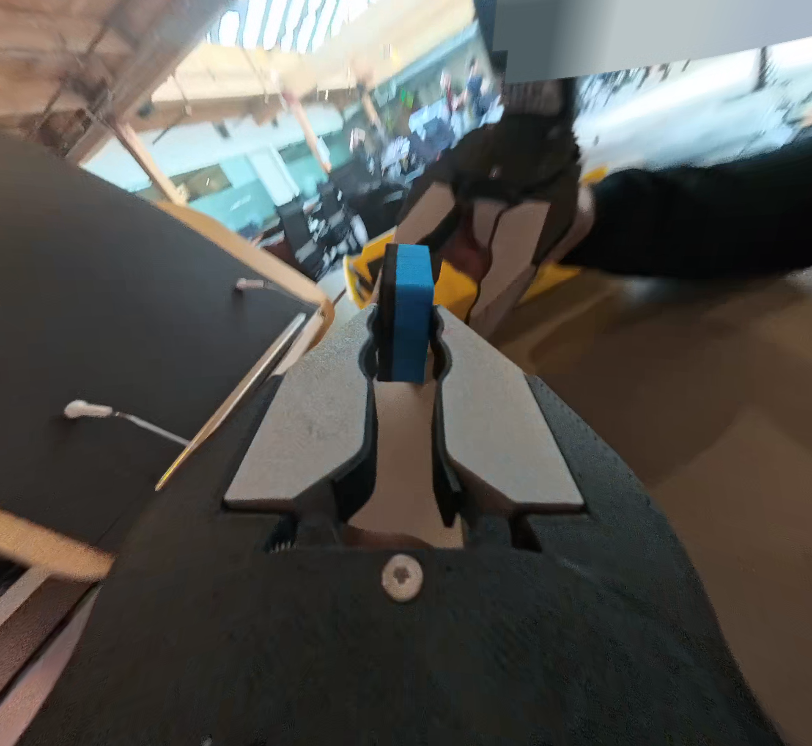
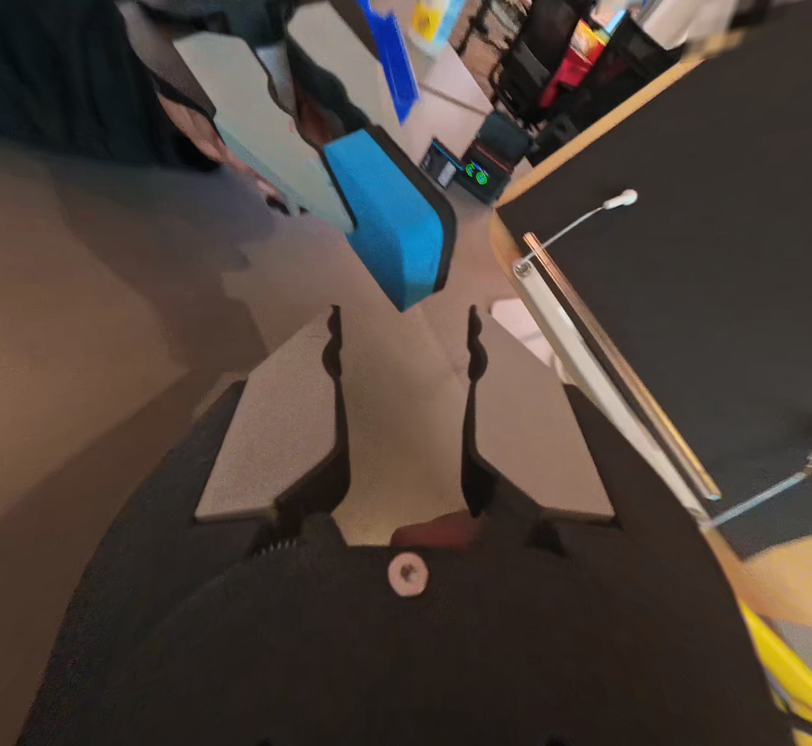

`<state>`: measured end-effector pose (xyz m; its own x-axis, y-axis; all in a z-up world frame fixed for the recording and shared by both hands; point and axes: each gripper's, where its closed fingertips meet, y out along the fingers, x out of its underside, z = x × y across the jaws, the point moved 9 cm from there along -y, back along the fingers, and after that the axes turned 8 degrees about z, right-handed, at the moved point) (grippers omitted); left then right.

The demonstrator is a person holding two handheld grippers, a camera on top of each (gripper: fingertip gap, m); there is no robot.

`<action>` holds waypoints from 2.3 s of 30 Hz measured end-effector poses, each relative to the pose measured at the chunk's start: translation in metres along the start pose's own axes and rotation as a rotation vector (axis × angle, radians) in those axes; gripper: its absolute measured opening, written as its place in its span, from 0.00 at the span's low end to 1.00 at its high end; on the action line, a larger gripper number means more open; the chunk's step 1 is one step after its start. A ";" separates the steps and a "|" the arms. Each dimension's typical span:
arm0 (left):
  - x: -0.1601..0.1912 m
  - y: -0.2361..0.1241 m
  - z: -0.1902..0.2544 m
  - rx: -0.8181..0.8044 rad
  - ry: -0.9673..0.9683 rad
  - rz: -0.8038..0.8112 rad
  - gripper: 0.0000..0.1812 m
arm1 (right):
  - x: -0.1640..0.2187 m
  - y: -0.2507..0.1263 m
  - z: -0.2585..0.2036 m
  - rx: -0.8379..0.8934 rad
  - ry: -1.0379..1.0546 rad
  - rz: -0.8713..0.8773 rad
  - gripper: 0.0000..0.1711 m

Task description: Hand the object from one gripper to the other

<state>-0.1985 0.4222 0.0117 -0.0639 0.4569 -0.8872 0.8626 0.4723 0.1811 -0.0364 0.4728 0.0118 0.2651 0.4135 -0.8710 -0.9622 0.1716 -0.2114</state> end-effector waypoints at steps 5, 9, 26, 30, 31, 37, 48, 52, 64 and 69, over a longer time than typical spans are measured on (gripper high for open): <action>-0.001 -0.001 0.005 0.065 -0.064 0.096 0.11 | -0.018 -0.013 -0.001 -0.107 0.125 0.253 0.17; 0.003 0.003 0.009 0.082 -0.082 0.100 0.11 | -0.017 -0.015 0.000 -0.145 0.120 0.213 0.13; 0.021 0.010 0.007 -0.040 0.135 -0.209 0.11 | -0.003 -0.006 -0.007 0.022 -0.154 -0.073 0.26; 0.010 -0.001 -0.006 0.036 -0.227 -0.012 0.10 | -0.008 -0.019 0.007 -0.011 0.039 0.081 0.28; 0.009 -0.001 -0.007 0.039 -0.259 0.012 0.10 | -0.009 -0.020 0.009 -0.017 0.072 0.108 0.28; 0.013 0.003 0.004 0.131 -0.270 -0.021 0.11 | -0.007 -0.014 0.005 -0.194 0.263 0.177 0.18; 0.019 0.004 0.018 -0.135 0.680 -0.276 0.34 | 0.022 -0.011 0.039 -0.352 1.102 0.159 0.12; 0.018 0.011 0.027 -0.208 0.971 -0.243 0.33 | 0.030 -0.005 0.036 -0.399 1.294 0.109 0.12; 0.015 0.015 0.022 -0.121 0.527 -0.253 0.15 | 0.021 -0.005 0.038 -0.195 0.937 0.072 0.37; 0.026 0.018 0.005 -0.071 -0.101 -0.272 0.14 | 0.006 -0.017 0.036 -0.012 0.540 0.058 0.22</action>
<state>-0.1818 0.4387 -0.0101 -0.2350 0.2307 -0.9442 0.7833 0.6201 -0.0434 -0.0158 0.5042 0.0260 0.1447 -0.0968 -0.9847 -0.9758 0.1509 -0.1582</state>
